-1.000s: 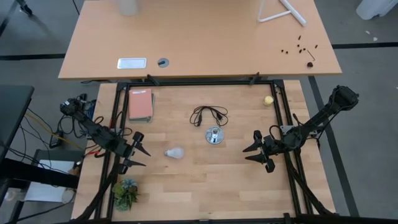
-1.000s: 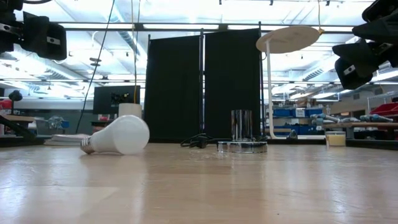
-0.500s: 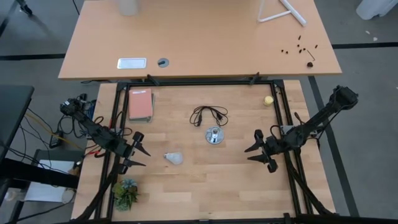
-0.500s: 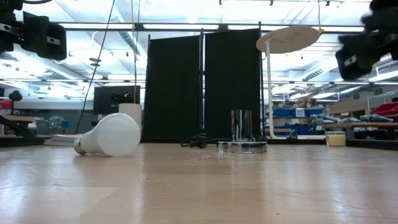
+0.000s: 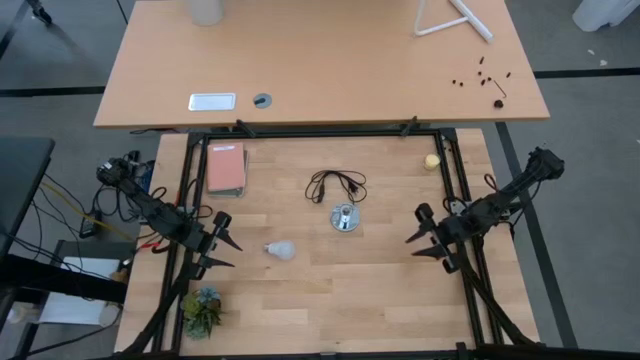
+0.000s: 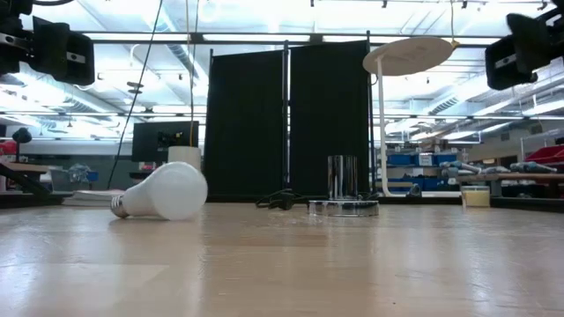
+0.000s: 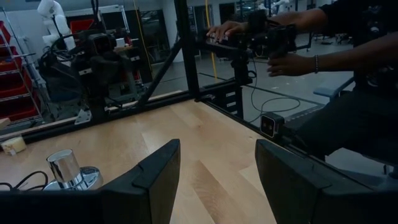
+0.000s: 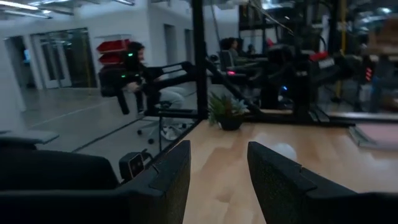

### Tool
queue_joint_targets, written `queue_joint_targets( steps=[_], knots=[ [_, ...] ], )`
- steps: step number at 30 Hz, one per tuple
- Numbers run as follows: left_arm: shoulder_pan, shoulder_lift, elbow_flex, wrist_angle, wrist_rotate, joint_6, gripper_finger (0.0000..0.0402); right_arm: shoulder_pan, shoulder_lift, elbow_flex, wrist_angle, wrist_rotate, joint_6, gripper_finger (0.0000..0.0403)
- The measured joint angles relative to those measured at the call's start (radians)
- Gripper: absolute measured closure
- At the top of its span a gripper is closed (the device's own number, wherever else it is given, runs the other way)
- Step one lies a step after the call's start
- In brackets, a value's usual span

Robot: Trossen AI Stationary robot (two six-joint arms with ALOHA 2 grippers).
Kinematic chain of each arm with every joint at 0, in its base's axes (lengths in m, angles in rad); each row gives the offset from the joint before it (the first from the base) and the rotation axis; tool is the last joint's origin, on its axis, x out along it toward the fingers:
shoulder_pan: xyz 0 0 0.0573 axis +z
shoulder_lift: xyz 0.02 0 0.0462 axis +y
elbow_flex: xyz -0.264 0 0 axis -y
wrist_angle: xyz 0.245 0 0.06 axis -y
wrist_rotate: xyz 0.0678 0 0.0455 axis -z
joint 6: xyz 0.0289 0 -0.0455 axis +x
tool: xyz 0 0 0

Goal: Screw lightbulb
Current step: Return to Home Position

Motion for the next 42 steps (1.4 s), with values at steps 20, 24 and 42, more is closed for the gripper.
queue_joint_targets(
  steps=[20, 24, 42],
  knots=[
    [0.000, 0.000, 0.000, 0.001, -0.002, 0.000, 0.0188, -0.149, -0.301, 0.000, -0.255, -0.139, 0.110, 0.0235],
    [0.000, 0.000, 0.000, 0.001, -0.002, 0.000, 0.0188, -0.166, -0.295, 0.000, -0.225, -0.137, 0.106, 0.0235],
    [0.000, 0.000, 0.000, 0.000, -0.002, 0.000, 0.0188, -0.166, -0.294, -0.001, -0.218, -0.134, 0.103, 0.0235]
  ],
)
